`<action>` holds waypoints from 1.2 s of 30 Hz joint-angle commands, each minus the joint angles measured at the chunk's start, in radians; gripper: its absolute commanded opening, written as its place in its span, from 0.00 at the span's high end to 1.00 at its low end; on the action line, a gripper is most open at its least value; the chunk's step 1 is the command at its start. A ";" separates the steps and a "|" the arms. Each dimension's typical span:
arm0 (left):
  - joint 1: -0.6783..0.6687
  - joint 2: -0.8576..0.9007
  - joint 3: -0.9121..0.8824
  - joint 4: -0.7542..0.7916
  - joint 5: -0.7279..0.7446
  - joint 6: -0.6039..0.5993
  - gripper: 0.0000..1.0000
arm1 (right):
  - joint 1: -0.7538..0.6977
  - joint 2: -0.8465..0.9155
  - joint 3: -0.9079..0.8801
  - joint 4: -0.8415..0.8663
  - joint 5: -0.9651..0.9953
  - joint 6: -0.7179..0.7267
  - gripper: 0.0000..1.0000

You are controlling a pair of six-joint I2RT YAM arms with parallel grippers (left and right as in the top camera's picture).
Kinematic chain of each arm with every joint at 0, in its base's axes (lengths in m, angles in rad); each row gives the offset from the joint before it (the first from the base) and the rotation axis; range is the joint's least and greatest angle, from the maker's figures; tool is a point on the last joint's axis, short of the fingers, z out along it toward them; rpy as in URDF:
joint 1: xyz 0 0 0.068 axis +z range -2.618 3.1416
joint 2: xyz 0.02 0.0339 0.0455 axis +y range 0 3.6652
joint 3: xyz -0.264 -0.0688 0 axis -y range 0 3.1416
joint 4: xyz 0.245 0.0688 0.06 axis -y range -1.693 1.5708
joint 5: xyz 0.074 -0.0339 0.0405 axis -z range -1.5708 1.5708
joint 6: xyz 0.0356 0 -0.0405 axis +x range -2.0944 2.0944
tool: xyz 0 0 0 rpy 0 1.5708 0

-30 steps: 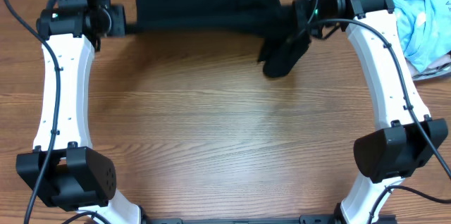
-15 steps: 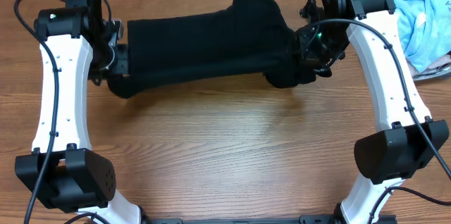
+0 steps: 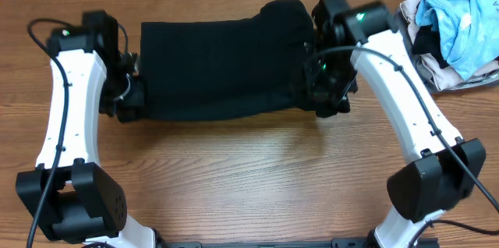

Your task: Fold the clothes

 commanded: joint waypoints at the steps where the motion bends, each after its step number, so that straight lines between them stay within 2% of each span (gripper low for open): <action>1: 0.025 -0.057 -0.119 0.056 -0.020 -0.040 0.96 | 0.036 -0.112 -0.185 0.071 0.014 0.099 0.96; 6: 0.080 -0.090 -0.243 0.168 -0.048 -0.102 0.96 | 0.124 -0.212 -0.418 0.185 -0.023 0.140 0.91; 12: 0.119 -0.090 -0.332 0.288 -0.044 -0.111 0.96 | 0.206 -0.226 -0.581 0.257 -0.024 0.206 0.87; 13: 0.119 -0.090 -0.338 0.294 -0.044 -0.111 0.96 | 0.212 -0.226 -0.594 0.264 -0.029 0.207 0.81; 14: 0.118 -0.090 -0.341 0.300 -0.044 -0.111 0.96 | 0.216 -0.226 -0.605 0.268 -0.035 0.207 0.67; 15: 0.117 -0.090 -0.343 0.302 -0.044 -0.110 0.91 | 0.219 -0.225 -0.612 0.270 -0.041 0.207 0.58; 16: 0.117 -0.090 -0.343 0.305 -0.044 -0.110 0.75 | 0.221 -0.226 -0.614 0.270 -0.045 0.207 0.49; 17: 0.117 -0.090 -0.343 0.310 -0.043 -0.110 0.58 | 0.222 -0.226 -0.614 0.268 -0.045 0.207 0.46; 18: 0.117 -0.090 -0.343 0.314 -0.043 -0.109 0.49 | 0.221 -0.227 -0.614 0.267 -0.045 0.207 0.45; 20: 0.117 -0.090 -0.343 0.325 -0.044 -0.102 0.41 | 0.221 -0.235 -0.614 0.276 -0.040 0.207 0.43; 22: 0.117 -0.090 -0.339 0.343 -0.043 -0.103 0.40 | 0.206 -0.249 -0.613 0.305 -0.023 0.209 0.42; 25: 0.117 -0.090 -0.312 0.367 -0.035 -0.103 0.38 | 0.150 -0.271 -0.612 0.378 0.011 0.229 0.31; 27: 0.117 -0.090 -0.282 0.381 -0.024 -0.102 0.35 | 0.090 -0.272 -0.613 0.439 0.051 0.230 0.29; 33: 0.117 -0.090 -0.240 0.471 0.049 -0.071 0.26 | -0.120 -0.248 -0.614 0.616 0.088 0.229 0.28; 36: 0.114 -0.090 -0.240 0.493 0.079 -0.056 0.26 | -0.203 -0.218 -0.614 0.649 0.074 0.223 0.32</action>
